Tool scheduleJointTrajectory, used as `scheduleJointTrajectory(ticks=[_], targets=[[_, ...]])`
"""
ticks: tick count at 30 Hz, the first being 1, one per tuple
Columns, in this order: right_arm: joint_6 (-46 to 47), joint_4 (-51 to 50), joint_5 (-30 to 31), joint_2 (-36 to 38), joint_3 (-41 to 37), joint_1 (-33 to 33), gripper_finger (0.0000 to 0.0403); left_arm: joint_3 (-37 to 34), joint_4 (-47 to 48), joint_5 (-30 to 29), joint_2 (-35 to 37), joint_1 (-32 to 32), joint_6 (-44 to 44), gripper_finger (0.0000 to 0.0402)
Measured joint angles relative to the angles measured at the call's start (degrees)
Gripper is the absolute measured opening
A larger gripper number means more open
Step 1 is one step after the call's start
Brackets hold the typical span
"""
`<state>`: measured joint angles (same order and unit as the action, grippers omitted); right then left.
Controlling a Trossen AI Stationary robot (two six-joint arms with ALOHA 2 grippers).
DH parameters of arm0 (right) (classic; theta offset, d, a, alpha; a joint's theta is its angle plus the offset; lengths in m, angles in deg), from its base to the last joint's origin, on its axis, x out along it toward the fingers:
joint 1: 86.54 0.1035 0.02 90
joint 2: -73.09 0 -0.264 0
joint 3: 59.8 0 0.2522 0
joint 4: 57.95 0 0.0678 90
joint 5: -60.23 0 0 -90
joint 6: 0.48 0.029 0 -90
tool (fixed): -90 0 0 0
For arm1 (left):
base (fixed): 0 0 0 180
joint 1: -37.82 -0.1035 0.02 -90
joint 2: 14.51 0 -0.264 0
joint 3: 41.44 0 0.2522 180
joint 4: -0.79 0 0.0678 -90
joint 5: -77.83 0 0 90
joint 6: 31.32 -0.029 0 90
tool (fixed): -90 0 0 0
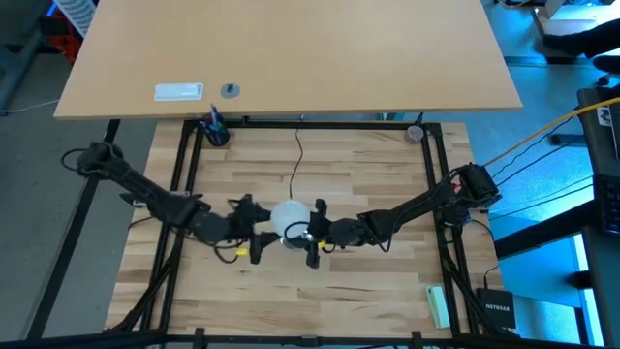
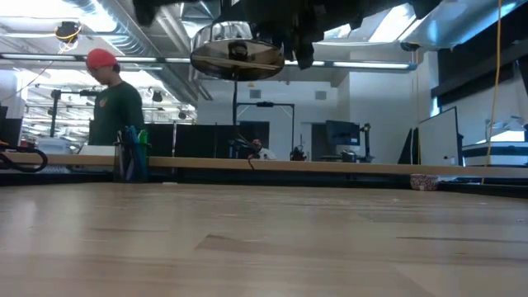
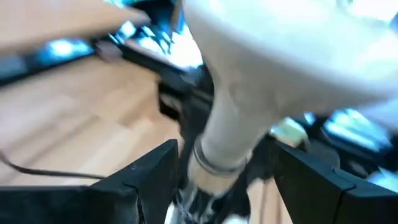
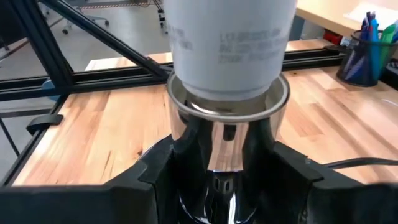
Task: Screw lightbulb
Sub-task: Insert the lightbulb on the lamp
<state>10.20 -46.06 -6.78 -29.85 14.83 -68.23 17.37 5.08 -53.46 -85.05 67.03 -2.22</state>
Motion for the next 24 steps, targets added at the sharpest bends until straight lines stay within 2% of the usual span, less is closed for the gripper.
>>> scheduleJointTrajectory(ticks=[3,7,12,18,24], targets=[[0.0,0.3,0.0,0.0,0.0,0.0,0.0179,0.0,-2.2,-9.3,-0.1,2.6,-1.0,0.0241],[0.0,0.3,0.0,0.0,0.0,-0.1,0.0179,0.2,-4.5,-10.7,-1.8,4.0,-1.7,0.0241],[0.0,0.3,0.3,0.0,0.0,-0.1,0.0179,5.5,-4.4,-13.2,-7.8,6.0,-4.2,0.0241],[0.0,0.3,0.5,0.0,0.0,-0.1,0.0179,12.9,-4.5,-27.4,-15.3,7.5,-12.7,0.0241],[0.0,0.3,0.6,0.0,-0.1,-0.1,0.0179,13.7,-1.1,-27.9,-16.9,5.8,-9.7,0.0241]])
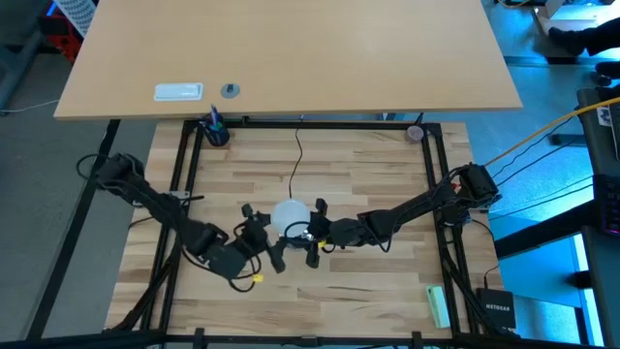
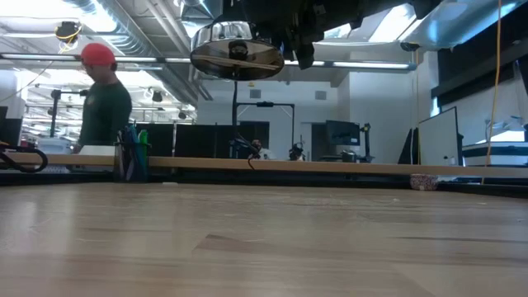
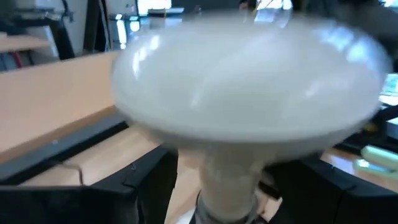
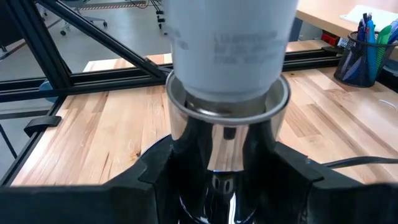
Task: Screw lightbulb
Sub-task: Insert the lightbulb on the lamp
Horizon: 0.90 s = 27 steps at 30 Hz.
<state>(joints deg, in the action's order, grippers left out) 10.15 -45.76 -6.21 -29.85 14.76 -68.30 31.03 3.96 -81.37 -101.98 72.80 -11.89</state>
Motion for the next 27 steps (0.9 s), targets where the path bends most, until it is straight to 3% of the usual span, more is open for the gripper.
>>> scheduleJointTrajectory(ticks=[5,15,18,22,27], targets=[[0.0,-0.1,0.1,0.0,0.0,0.0,0.0179,0.0,5.5,1.2,-1.2,-2.0,7.3,0.0241],[-0.6,-0.5,0.3,0.0,0.0,0.0,0.0179,0.0,3.6,1.7,-2.8,-4.0,3.8,0.0238],[-0.6,-0.5,0.3,0.0,0.0,0.0,0.0179,0.0,3.4,1.9,-2.7,-4.0,2.6,0.0208],[-0.8,-0.4,0.3,0.0,0.0,0.0,0.0179,0.0,3.2,3.6,-2.6,-3.8,1.9,0.0134],[-1.8,-0.5,-0.3,0.0,0.0,0.3,0.0179,0.0,3.5,9.3,-2.0,-3.9,-0.6,0.0124]])
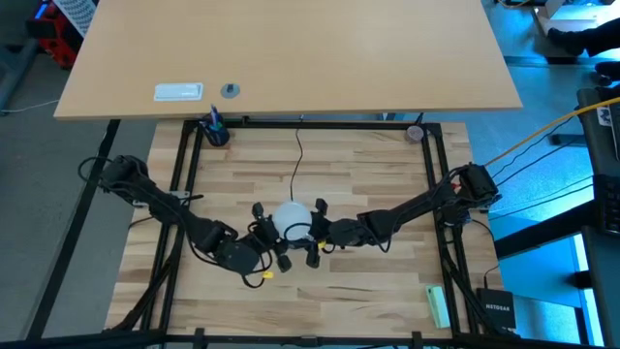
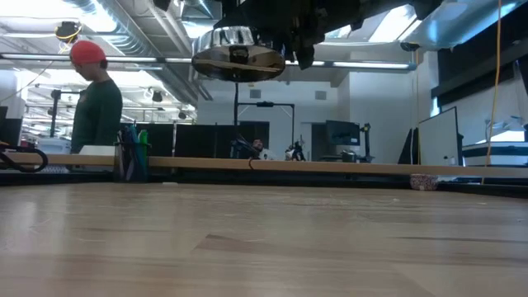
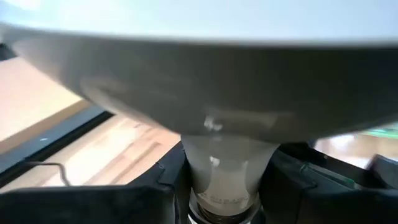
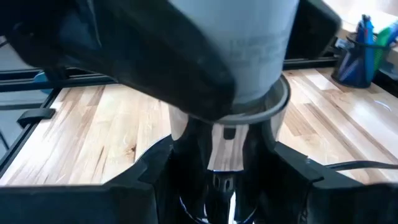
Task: Screw lightbulb
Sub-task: Insert the lightbulb on the lamp
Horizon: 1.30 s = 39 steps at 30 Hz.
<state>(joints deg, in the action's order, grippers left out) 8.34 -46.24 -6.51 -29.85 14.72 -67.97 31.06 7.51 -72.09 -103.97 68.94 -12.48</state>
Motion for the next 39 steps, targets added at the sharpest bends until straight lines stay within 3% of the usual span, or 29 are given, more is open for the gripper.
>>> scheduleJointTrajectory(ticks=[6,13,22,33,39], targets=[[-4.6,2.0,-3.8,1.4,0.0,2.7,0.0179,0.1,-0.4,11.0,3.3,0.7,-4.0,0.0124],[-9.4,4.0,-19.3,2.3,-0.1,3.5,0.0179,0.2,-1.2,33.3,4.4,-1.4,-17.8,0.0124],[-9.8,3.2,-25.0,2.3,-0.1,3.5,0.0179,0.2,-0.7,56.8,4.2,-7.7,-29.8,0.0126],[-8.9,1.0,-19.2,2.5,-0.1,3.7,0.0179,-0.1,1.7,57.2,5.6,-9.3,-24.3,0.0226],[-7.5,2.7,-15.6,2.8,0.3,3.6,0.0179,-0.3,10.6,53.0,11.3,-8.1,-20.7,0.0265]])
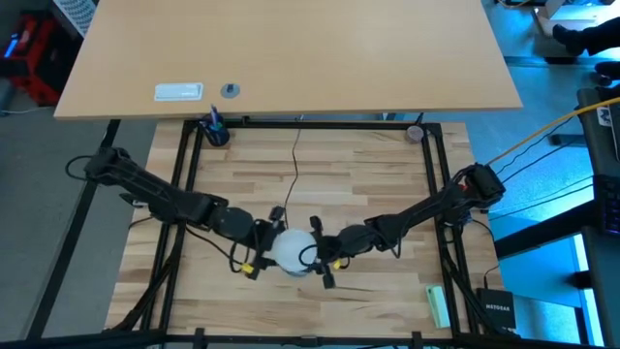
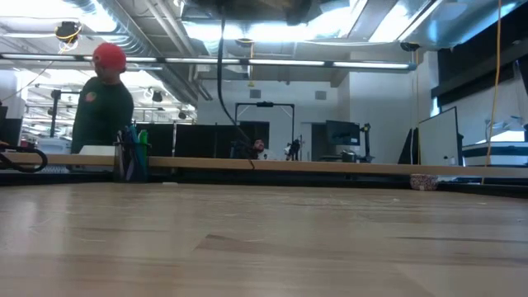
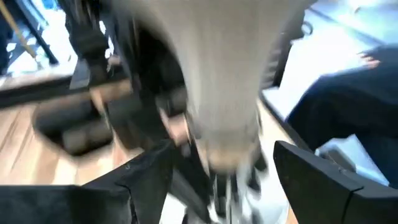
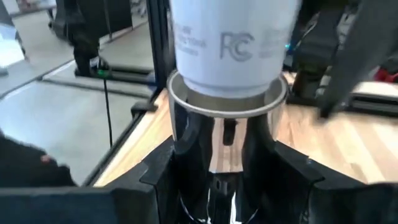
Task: Screw lightbulb
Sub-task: Insert the lightbulb on the lamp
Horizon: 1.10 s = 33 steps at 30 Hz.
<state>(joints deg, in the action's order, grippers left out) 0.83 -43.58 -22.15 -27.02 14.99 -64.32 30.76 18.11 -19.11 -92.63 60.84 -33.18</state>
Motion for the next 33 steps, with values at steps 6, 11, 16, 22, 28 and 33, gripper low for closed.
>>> scheduleJointTrajectory(ticks=[6,11,16,22,28,33], targets=[[0.0,0.1,0.8,0.1,0.0,0.0,0.0179,0.1,9.9,-2.7,5.5,0.2,7.9,0.0273],[-0.1,0.2,7.6,0.1,0.0,-0.2,0.0179,0.1,10.9,-2.7,5.9,0.2,13.7,0.0274],[0.6,-1.2,17.9,0.1,-0.1,-1.3,0.0179,0.1,11.2,-14.8,5.9,2.1,23.0,0.0274],[1.3,-1.2,25.2,0.1,-0.1,-3.3,0.0179,0.2,9.1,-44.0,2.9,9.0,31.1,0.0274],[1.7,-0.8,25.4,0.1,-0.1,-5.1,0.0179,0.2,-10.5,-57.1,-5.8,11.6,22.8,0.0274],[1.5,-0.6,25.4,0.0,-0.1,-5.0,0.0179,0.2,-19.9,-65.2,-9.5,10.2,16.1,0.0274]])
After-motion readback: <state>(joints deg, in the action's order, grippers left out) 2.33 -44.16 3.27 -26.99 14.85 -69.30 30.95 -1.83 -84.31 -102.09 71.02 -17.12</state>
